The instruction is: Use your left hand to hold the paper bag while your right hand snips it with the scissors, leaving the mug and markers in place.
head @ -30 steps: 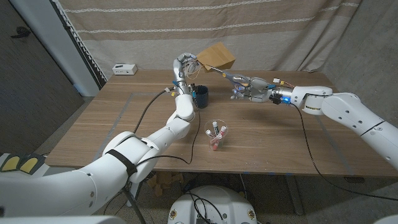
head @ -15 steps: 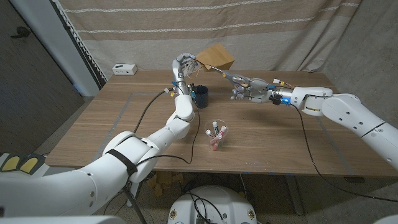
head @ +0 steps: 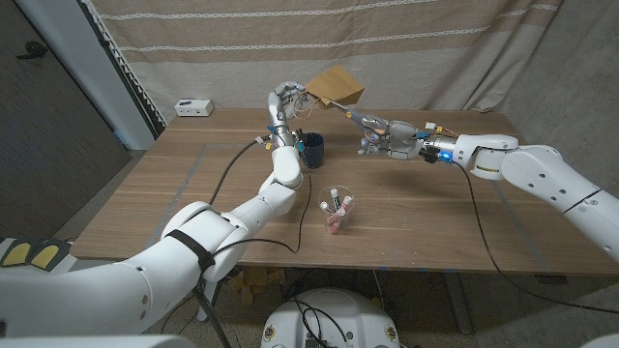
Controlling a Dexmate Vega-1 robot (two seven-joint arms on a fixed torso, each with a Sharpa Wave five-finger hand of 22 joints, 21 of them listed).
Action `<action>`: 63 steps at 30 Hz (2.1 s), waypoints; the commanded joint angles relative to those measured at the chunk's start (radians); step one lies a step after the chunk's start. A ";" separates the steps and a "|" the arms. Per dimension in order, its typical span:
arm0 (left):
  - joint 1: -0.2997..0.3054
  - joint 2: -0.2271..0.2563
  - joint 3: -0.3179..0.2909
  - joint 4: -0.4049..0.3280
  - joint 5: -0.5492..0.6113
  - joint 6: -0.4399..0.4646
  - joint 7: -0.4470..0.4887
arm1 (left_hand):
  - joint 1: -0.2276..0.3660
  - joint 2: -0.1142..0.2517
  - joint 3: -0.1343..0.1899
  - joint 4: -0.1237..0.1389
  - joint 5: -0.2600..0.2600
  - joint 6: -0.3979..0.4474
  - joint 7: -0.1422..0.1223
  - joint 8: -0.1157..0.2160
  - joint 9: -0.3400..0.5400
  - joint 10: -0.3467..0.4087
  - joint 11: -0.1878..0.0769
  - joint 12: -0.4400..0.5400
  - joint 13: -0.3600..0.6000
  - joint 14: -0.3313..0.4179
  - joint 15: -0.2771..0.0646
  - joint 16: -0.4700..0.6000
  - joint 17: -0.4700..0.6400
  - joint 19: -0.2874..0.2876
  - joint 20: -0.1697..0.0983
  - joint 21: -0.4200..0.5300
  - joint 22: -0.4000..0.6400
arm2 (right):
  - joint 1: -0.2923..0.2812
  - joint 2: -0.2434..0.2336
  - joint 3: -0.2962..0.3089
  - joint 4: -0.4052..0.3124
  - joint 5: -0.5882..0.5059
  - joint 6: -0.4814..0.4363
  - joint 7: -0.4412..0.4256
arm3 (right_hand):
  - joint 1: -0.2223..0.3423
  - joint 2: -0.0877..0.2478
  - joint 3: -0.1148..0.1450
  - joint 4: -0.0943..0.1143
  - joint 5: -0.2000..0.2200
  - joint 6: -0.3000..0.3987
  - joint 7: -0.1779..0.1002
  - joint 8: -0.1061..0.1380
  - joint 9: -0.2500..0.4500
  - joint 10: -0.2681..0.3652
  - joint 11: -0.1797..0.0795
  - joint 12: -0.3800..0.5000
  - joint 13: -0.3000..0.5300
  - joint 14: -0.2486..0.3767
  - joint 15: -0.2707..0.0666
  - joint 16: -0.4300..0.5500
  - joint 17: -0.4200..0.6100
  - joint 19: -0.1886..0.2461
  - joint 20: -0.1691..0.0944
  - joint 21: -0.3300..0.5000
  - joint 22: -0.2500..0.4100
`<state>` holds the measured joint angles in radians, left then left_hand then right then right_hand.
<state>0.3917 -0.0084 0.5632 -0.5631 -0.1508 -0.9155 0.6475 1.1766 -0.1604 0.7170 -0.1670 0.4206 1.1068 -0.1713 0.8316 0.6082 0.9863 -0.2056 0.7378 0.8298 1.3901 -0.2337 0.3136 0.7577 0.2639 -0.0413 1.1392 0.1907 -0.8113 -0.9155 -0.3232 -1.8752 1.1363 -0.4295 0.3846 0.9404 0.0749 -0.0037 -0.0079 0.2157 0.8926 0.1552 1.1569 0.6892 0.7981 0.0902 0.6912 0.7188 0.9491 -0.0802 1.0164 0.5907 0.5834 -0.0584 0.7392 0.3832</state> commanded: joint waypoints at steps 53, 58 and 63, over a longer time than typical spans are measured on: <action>-0.014 0.010 -0.027 0.056 -0.041 -0.056 -0.037 | -0.011 -0.008 0.013 -0.001 -0.011 -0.006 0.004 0.010 -0.007 -0.005 0.003 0.001 -0.001 -0.004 -0.002 -0.009 0.004 -0.013 -0.134 0.014 -0.001 | -0.086 -0.065 0.045 -0.100 -0.019 0.075 -0.007 | -0.166 -0.068 -0.120 0.011 0.097 -0.169 0.002 0.008 -0.028 -0.160 -0.052 -0.258 -0.240 -0.314 -0.028 -0.325 -0.224 -0.085 0.118 -0.065 -0.173; -0.005 0.022 -0.028 0.035 -0.032 -0.059 -0.021 | -0.011 -0.008 0.014 -0.001 -0.011 -0.008 0.005 0.009 -0.008 -0.004 0.003 0.003 0.001 -0.004 -0.002 -0.010 0.003 -0.014 -0.134 0.015 -0.001 | -0.085 -0.062 0.042 -0.104 -0.021 0.076 -0.015 | -0.169 -0.068 -0.122 0.010 0.098 -0.171 0.001 0.008 -0.032 -0.162 -0.053 -0.263 -0.249 -0.318 -0.021 -0.332 -0.229 -0.085 0.120 -0.066 -0.177; 0.013 0.033 -0.036 0.006 -0.042 -0.058 -0.033 | -0.010 -0.008 0.015 -0.002 -0.010 -0.007 0.008 0.012 -0.005 -0.005 0.004 0.001 -0.001 -0.006 -0.002 -0.010 0.004 -0.015 -0.136 0.015 -0.001 | -0.081 -0.058 0.036 -0.110 -0.032 0.080 -0.028 | -0.171 -0.066 -0.123 0.009 0.099 -0.173 0.001 0.008 -0.035 -0.161 -0.052 -0.267 -0.256 -0.318 -0.019 -0.336 -0.233 -0.087 0.123 -0.067 -0.179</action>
<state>0.3878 0.0110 0.5369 -0.5287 -0.1861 -0.9616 0.6168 1.1714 -0.1656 0.7265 -0.1683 0.4125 1.1018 -0.1661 0.8364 0.6006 0.9807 -0.2037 0.7378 0.8283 1.3881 -0.2356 0.3060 0.7596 0.2514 -0.0431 1.1504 0.1909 -0.8854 -0.9724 -0.2888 -1.9662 1.1136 -0.3579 0.3829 0.7761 0.0111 -0.1206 0.0021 0.3077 0.7245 0.1587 1.1601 0.6529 0.6409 0.0393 0.4248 0.4634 0.6334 -0.0606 0.6870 0.3570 0.4966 0.0578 0.6725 0.2044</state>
